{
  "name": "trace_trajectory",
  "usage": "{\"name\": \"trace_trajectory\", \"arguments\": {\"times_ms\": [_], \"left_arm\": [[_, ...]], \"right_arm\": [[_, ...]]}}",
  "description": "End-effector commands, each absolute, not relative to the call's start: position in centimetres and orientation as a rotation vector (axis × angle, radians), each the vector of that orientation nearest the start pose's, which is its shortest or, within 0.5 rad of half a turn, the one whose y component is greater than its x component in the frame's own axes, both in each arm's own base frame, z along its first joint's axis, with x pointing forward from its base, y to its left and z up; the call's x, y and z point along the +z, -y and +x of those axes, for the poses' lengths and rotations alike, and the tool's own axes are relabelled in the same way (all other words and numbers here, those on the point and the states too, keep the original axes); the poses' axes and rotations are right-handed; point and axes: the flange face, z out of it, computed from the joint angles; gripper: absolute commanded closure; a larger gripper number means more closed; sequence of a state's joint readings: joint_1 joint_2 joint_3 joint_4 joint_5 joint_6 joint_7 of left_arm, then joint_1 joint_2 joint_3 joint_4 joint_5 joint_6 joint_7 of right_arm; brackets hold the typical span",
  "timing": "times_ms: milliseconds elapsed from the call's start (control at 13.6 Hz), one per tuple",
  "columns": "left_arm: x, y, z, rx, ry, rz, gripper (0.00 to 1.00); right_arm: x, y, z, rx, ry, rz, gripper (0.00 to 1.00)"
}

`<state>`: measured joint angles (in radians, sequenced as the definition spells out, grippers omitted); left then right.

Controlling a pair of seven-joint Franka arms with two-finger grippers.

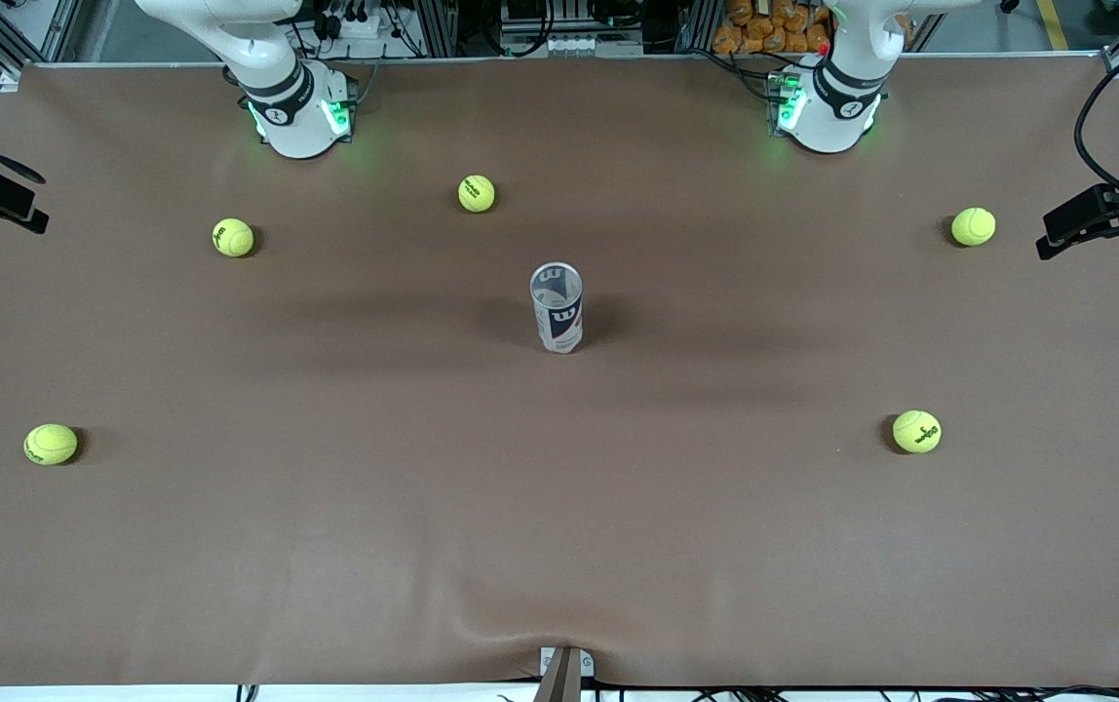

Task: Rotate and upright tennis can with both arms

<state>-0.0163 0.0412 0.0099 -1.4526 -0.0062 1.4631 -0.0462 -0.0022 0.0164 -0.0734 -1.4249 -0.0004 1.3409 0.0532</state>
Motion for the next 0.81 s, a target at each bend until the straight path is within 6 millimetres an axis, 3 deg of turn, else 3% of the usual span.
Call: {"name": "trace_trajectory", "arguments": {"times_ms": [0, 737], "left_arm": [[65.12, 0.61, 54.89, 0.035, 0.060, -3.163, 0.00], [64.76, 1.01, 55.11, 0.047, 0.021, -3.162, 0.00]], "right_arm": [[66.71, 3.97, 53.22, 0.148, -0.221, -3.143, 0.00], [66.64, 3.97, 53.22, 0.150, -0.221, -3.143, 0.00]]}}
